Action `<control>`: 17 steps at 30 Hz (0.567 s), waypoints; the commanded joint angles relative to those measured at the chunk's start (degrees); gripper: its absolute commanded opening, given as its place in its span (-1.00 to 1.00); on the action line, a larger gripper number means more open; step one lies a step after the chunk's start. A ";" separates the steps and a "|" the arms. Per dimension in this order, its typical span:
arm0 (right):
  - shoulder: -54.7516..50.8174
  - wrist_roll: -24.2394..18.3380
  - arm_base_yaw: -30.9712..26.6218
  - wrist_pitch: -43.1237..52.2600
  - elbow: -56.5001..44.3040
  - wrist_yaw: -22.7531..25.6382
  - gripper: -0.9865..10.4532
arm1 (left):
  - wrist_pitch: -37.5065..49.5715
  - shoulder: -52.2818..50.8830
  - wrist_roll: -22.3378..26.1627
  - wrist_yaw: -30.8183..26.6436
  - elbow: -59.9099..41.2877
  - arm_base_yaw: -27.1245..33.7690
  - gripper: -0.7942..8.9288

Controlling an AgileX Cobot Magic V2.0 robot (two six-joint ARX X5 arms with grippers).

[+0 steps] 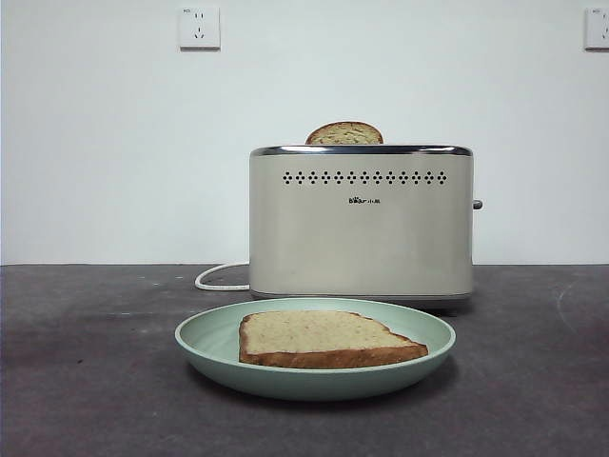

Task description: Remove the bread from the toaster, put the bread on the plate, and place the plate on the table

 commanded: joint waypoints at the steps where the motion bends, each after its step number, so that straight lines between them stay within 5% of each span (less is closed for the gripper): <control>1: 0.04 -0.37 0.11 0.13 0.07 -0.02 -0.85 | -0.07 -0.13 0.61 0.09 -0.26 0.00 -0.85; 17: -0.15 -0.20 0.09 0.13 0.07 0.35 -0.82 | -0.11 0.07 0.61 -0.07 -0.26 0.00 -0.85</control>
